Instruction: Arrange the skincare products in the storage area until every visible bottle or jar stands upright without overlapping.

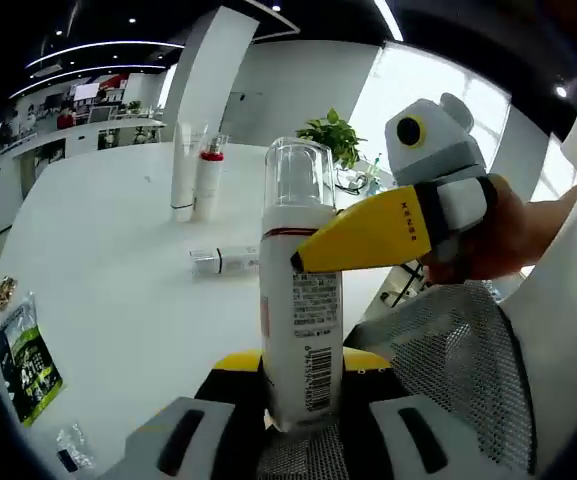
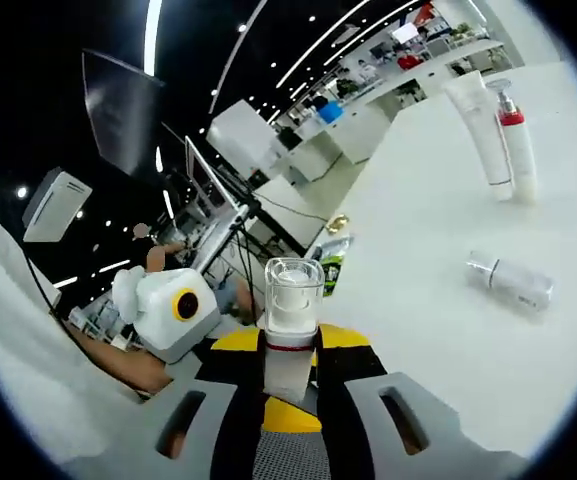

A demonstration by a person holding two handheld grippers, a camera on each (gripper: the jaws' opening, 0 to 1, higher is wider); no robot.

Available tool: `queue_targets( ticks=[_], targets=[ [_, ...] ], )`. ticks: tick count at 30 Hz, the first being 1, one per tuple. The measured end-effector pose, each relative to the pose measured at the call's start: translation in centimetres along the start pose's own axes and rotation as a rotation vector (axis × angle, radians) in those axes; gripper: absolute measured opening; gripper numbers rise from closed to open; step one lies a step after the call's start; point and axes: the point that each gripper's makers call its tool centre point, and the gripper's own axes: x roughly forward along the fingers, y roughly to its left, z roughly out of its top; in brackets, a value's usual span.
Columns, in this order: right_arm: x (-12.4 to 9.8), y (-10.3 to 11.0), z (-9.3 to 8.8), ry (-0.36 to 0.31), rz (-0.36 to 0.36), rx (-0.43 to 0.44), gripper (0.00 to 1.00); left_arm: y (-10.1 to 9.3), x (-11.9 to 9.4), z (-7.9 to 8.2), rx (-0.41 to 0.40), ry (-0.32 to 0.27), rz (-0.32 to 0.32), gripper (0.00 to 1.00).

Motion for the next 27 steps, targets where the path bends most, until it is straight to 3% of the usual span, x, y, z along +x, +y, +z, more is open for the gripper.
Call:
queue_targets(
  ticks=[2, 5, 7, 11, 16, 20, 23, 25, 27],
  targets=[
    [-0.4, 0.2, 0.3, 0.002, 0.03, -0.017, 0.17, -0.5, 0.0, 0.4, -0.036, -0.028, -0.049, 0.27],
    [-0.9, 0.7, 0.6, 0.001, 0.082, -0.019, 0.17, -2.1, -0.6, 1.2, -0.115, -0.083, -0.184, 0.28],
    [-1.4, 1.3, 0.8, 0.002, 0.133, -0.03, 0.17, -2.5, -0.8, 1.6, -0.152, -0.105, -0.226, 0.29],
    [-2.4, 2.8, 0.9, 0.019, 0.237, -0.038, 0.17, -4.4, -0.9, 1.9, -0.187, -0.113, -0.331, 0.31],
    [-3.0, 3.8, 0.9, 0.05, 0.281, -0.084, 0.17, -5.4, -0.7, 1.8, -0.2, -0.105, -0.384, 0.38],
    [-3.2, 4.6, 0.7, 0.058, 0.34, -0.061, 0.17, -6.8, -1.0, 1.8, -0.25, -0.096, -0.479, 0.38],
    [-3.2, 4.7, 0.4, 0.065, 0.354, -0.049, 0.17, -7.2, -1.1, 1.7, -0.264, -0.085, -0.507, 0.38],
    [-3.3, 4.6, 0.2, 0.068, 0.352, -0.043, 0.17, -7.3, -1.0, 1.6, -0.263, -0.078, -0.51, 0.34],
    [-3.2, 4.2, 0.2, 0.058, 0.349, -0.041, 0.17, -8.0, -1.4, 1.4, -0.271, -0.065, -0.557, 0.28]
  ],
)
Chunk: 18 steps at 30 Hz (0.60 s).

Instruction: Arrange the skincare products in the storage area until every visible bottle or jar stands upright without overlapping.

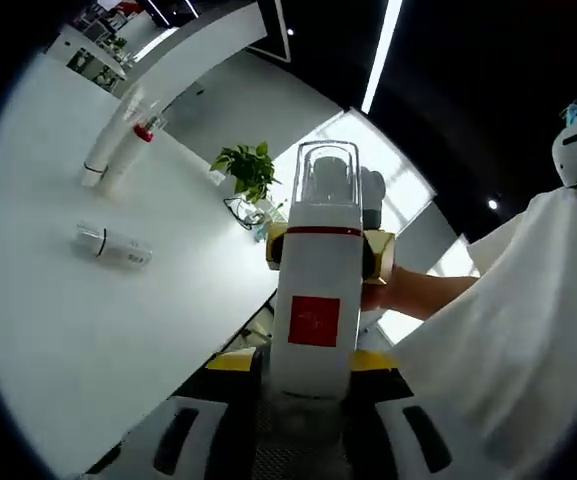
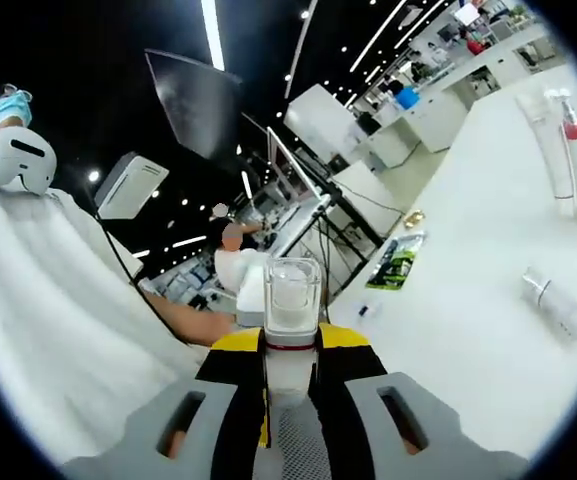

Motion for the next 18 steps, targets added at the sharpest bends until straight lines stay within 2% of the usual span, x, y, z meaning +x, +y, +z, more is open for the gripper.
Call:
queue_targets(
  ticks=[7, 13, 18],
  targets=[
    [-0.5, 0.1, -0.5, -0.017, 0.004, 0.046, 0.18, 0.0, 0.1, -0.4, -0.002, 0.023, 0.0, 0.26],
    [-0.5, -0.5, -0.3, -0.055, -0.035, 0.096, 0.18, 0.6, -0.2, -0.1, 0.017, 0.012, 0.044, 0.26],
    [-0.2, -1.2, -0.5, -0.074, -0.091, 0.129, 0.2, 1.7, -0.4, -0.1, 0.042, 0.022, 0.114, 0.25]
  ],
)
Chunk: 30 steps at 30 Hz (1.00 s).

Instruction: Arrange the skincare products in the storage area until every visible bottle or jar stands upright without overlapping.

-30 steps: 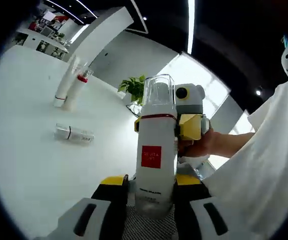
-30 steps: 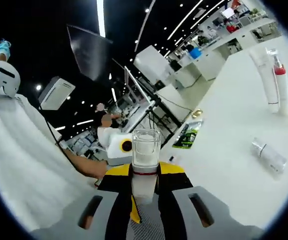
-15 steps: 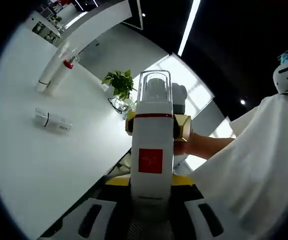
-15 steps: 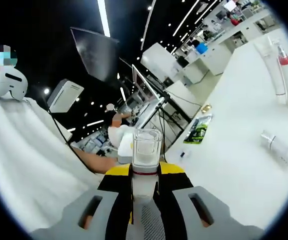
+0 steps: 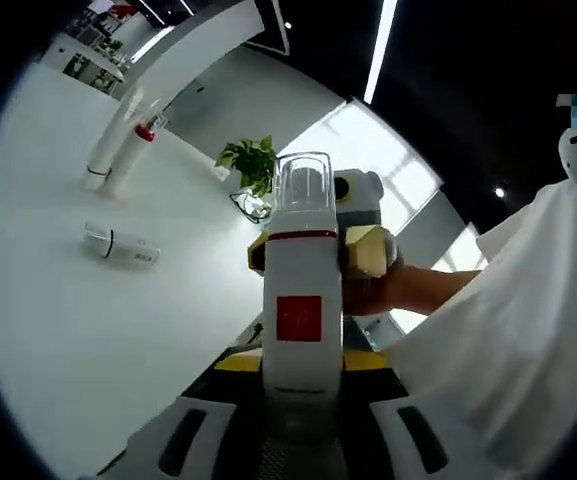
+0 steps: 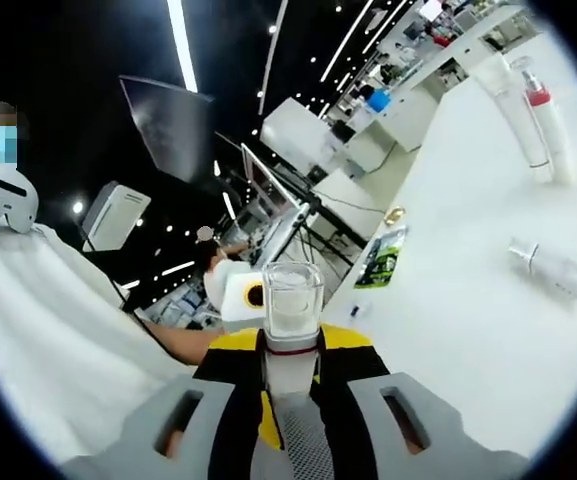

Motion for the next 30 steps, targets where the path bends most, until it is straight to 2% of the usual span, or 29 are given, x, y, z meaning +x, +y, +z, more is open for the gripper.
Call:
queue_targets(
  ticks=[5, 12, 14, 16, 17, 18, 22, 24, 26, 27, 28, 29, 30],
  targets=[
    [0.4, -1.3, 0.0, -0.041, -0.063, 0.06, 0.21, 0.9, -0.2, 0.1, -0.011, -0.005, 0.049, 0.25],
    [1.2, -2.6, 0.4, -0.082, -0.165, 0.082, 0.22, 2.3, -0.7, 0.7, -0.02, -0.034, 0.12, 0.25],
    [1.3, -2.9, 0.6, -0.092, -0.194, 0.08, 0.23, 2.9, -1.0, 1.0, -0.002, -0.048, 0.159, 0.24],
    [1.4, -4.1, 0.6, -0.098, -0.268, 0.081, 0.24, 3.5, -1.3, 1.1, 0.009, -0.056, 0.202, 0.24],
    [1.6, -4.0, 0.6, -0.1, -0.266, 0.094, 0.24, 3.9, -1.5, 1.1, 0.008, -0.052, 0.229, 0.23],
    [1.6, -4.1, 0.6, -0.103, -0.267, 0.095, 0.24, 3.8, -1.5, 1.2, 0.013, -0.057, 0.228, 0.23],
    [1.8, -5.1, 0.7, -0.129, -0.349, 0.17, 0.24, 5.1, -2.3, 1.7, 0.081, -0.07, 0.341, 0.23],
    [2.1, -5.3, 0.8, -0.144, -0.359, 0.2, 0.23, 5.6, -2.6, 1.9, 0.122, -0.063, 0.379, 0.23],
    [2.1, -5.4, 0.7, -0.144, -0.371, 0.222, 0.22, 5.9, -2.8, 1.6, 0.174, -0.028, 0.428, 0.23],
    [2.2, -5.1, 0.7, -0.138, -0.361, 0.197, 0.22, 6.0, -2.8, 1.5, 0.189, -0.019, 0.439, 0.23],
    [2.4, -4.7, 0.9, -0.123, -0.331, 0.148, 0.21, 5.8, -2.5, 1.4, 0.185, -0.017, 0.424, 0.23],
    [2.3, -4.6, 0.9, -0.11, -0.333, 0.113, 0.21, 5.8, -2.5, 1.3, 0.181, -0.018, 0.419, 0.23],
    [2.6, -3.9, 1.0, -0.094, -0.303, 0.088, 0.2, 5.4, -2.3, 1.2, 0.168, -0.014, 0.385, 0.23]
  ],
)
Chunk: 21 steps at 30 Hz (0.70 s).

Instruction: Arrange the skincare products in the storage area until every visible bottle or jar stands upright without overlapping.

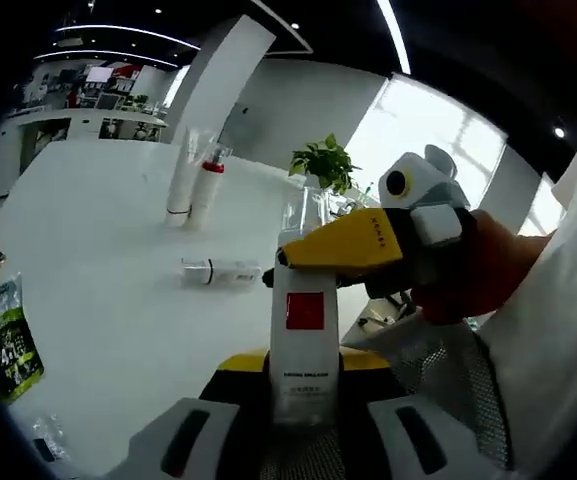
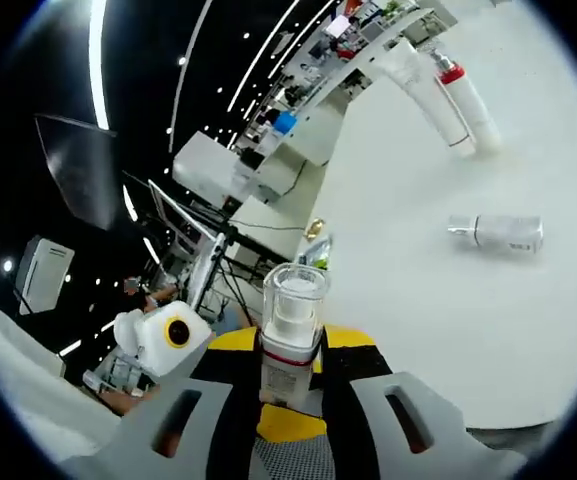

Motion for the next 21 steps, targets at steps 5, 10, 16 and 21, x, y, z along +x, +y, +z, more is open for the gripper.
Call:
queue_targets(
  ticks=[5, 10, 16, 21],
  targets=[
    [-1.2, 1.7, 0.1, 0.111, 0.144, -0.146, 0.2, -2.8, -0.2, 1.1, -0.127, -0.07, -0.218, 0.26],
    [-3.2, 3.8, 0.1, 0.201, 0.328, -0.247, 0.2, -5.6, -0.5, 1.8, -0.179, -0.095, -0.383, 0.28],
    [-4.6, 6.2, -0.6, 0.289, 0.505, -0.268, 0.2, -8.7, -1.5, 2.0, -0.213, -0.088, -0.563, 0.26],
    [-4.3, 6.9, -1.1, 0.35, 0.546, -0.267, 0.2, -9.4, -1.7, 1.5, -0.177, -0.065, -0.587, 0.24]
  ],
)
